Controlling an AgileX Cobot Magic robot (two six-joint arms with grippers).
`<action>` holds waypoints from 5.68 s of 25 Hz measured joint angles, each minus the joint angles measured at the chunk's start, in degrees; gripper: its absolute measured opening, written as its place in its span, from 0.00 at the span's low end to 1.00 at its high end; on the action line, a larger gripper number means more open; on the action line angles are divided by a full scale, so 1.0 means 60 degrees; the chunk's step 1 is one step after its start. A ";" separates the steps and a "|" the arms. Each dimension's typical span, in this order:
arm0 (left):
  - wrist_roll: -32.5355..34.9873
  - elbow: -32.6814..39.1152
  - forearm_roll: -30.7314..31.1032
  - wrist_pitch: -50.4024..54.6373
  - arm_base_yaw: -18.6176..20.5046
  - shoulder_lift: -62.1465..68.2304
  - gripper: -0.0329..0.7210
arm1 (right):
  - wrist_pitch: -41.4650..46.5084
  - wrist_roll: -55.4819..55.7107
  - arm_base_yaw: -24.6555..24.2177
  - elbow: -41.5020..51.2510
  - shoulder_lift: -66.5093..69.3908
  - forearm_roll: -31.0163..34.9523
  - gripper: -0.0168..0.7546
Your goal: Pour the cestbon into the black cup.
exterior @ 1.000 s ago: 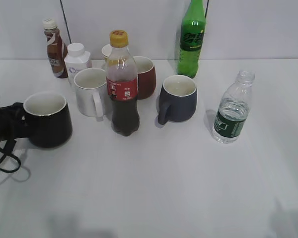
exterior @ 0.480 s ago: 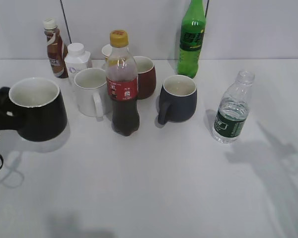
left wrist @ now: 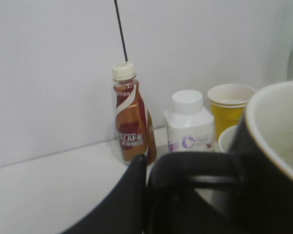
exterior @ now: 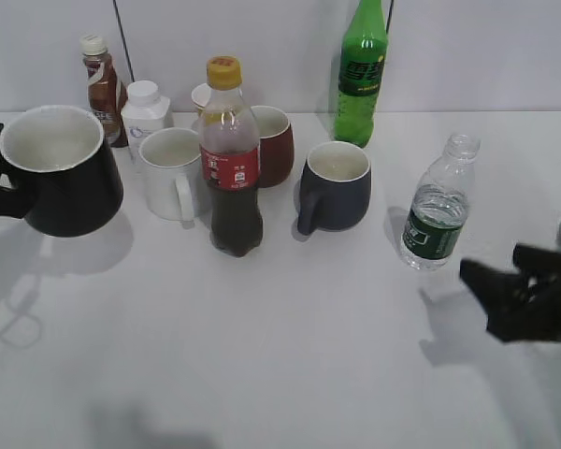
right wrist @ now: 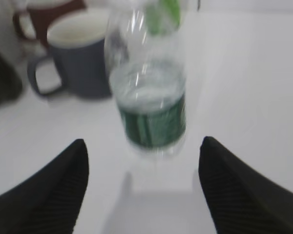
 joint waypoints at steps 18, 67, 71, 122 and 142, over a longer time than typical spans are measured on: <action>-0.0002 0.0000 0.0420 0.0029 0.0000 -0.0415 0.10 | -0.0692 -0.0336 0.0000 -0.2037 0.3161 -0.0520 0.89; -0.0282 -0.2169 -0.0907 0.7991 -0.5895 -0.1753 0.10 | 0.7991 -1.1976 0.5390 -0.5200 -0.1820 0.3847 0.67; -0.0486 -0.2171 -0.0897 0.7870 -0.5984 -0.1753 0.10 | 0.7991 -1.2591 0.5390 -0.5200 -0.1820 0.3849 0.67; -0.0289 -0.2171 -0.1510 0.6951 -0.6720 -0.1742 0.10 | 0.7216 -0.9408 0.5390 -0.5200 -0.2102 0.3463 0.67; 0.1747 -0.0121 -0.4829 0.0776 -0.2062 -0.0641 0.10 | 0.3780 -0.0159 0.0939 -0.4421 -0.0586 0.0960 0.67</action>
